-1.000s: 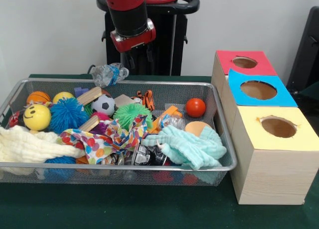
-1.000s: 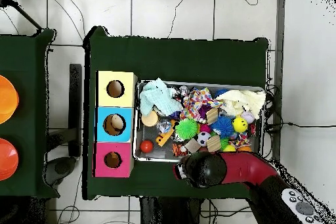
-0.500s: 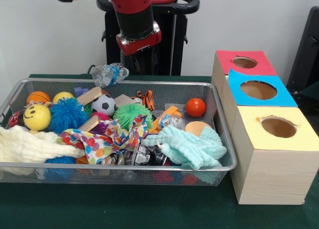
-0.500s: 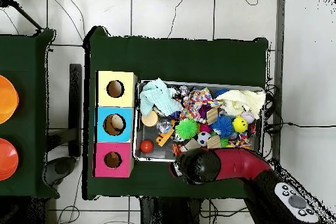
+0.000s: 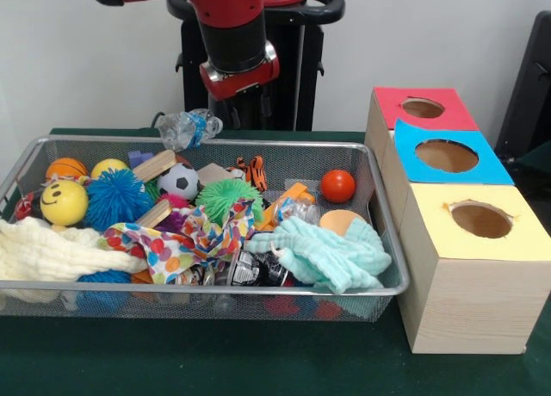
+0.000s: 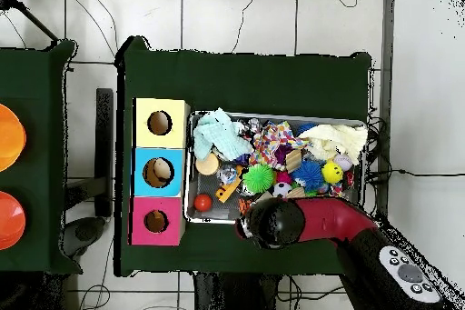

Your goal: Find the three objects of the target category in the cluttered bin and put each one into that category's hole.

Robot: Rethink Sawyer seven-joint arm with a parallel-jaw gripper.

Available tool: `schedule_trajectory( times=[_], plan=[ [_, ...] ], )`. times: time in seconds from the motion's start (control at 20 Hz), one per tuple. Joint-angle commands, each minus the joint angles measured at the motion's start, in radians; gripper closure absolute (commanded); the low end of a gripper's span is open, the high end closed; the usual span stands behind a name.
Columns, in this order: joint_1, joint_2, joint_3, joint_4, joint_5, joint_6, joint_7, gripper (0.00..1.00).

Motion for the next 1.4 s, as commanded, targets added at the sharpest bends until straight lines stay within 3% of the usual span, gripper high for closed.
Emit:
schedule_trajectory(
  times=[0.05,0.6,1.1,1.4],
  plan=[
    [0.000,0.041,0.019,-0.158,-0.008,0.113,-0.056,0.00],
    [0.026,0.074,0.036,-0.216,-0.015,0.145,-0.075,0.00],
    [0.014,0.072,0.031,-0.178,-0.025,0.085,-0.060,0.00],
    [0.020,0.082,0.034,-0.193,-0.025,0.090,-0.064,0.00]
  ],
)
